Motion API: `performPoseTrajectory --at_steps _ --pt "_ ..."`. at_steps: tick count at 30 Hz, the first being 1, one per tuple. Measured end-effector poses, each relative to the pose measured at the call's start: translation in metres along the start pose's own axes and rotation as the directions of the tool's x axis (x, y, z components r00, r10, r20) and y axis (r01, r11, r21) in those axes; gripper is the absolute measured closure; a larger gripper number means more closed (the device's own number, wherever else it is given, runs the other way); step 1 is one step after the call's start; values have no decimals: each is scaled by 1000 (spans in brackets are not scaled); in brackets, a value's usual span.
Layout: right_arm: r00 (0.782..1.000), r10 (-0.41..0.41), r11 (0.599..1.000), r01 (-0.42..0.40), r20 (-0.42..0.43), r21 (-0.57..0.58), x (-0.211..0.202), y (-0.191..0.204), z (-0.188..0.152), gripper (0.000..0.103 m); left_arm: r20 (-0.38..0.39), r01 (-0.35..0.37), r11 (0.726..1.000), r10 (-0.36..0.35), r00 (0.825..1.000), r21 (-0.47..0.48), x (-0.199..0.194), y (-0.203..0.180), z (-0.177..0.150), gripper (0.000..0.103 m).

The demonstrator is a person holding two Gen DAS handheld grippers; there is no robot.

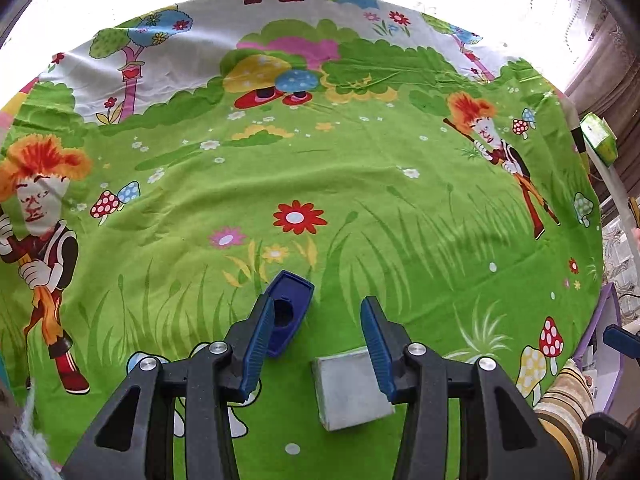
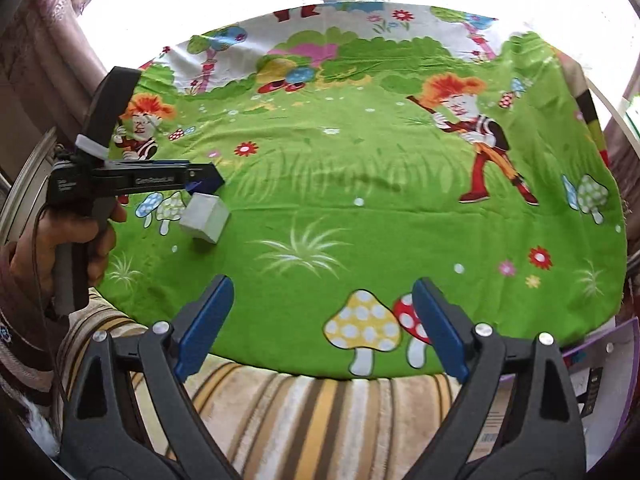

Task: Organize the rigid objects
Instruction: 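Grasp the blue block with left gripper while right grasps the white cube box, then carry both held items into the purple box and open both grippers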

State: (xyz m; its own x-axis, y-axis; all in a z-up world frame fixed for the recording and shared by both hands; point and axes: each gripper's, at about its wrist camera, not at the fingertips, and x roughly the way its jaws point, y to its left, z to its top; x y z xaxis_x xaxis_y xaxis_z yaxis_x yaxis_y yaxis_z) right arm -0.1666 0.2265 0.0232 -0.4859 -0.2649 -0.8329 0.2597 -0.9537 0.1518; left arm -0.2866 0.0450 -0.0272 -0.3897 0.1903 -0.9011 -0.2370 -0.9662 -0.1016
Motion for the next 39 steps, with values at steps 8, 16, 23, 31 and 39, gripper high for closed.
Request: performPoseTrajectory --at_steps 8,16,23,31,39 --pt "995 36 996 -43 -97 -74 60 54 18 9 -33 -20 999 22 999 51 20 16 3 57" --pt "991 5 994 -19 -134 -105 113 85 33 9 -35 16 1000 -16 999 18 25 37 -5 75" --pt "992 -46 995 35 -117 -91 138 92 46 10 25 30 997 -28 999 -64 5 54 -7 75" --pt "990 -71 995 61 -123 -81 127 78 39 59 99 42 997 -35 994 -62 -34 28 -15 75" --pt "987 -158 987 158 -41 8 30 6 -8 59 148 145 988 -152 977 59 -83 -73 -48 75"
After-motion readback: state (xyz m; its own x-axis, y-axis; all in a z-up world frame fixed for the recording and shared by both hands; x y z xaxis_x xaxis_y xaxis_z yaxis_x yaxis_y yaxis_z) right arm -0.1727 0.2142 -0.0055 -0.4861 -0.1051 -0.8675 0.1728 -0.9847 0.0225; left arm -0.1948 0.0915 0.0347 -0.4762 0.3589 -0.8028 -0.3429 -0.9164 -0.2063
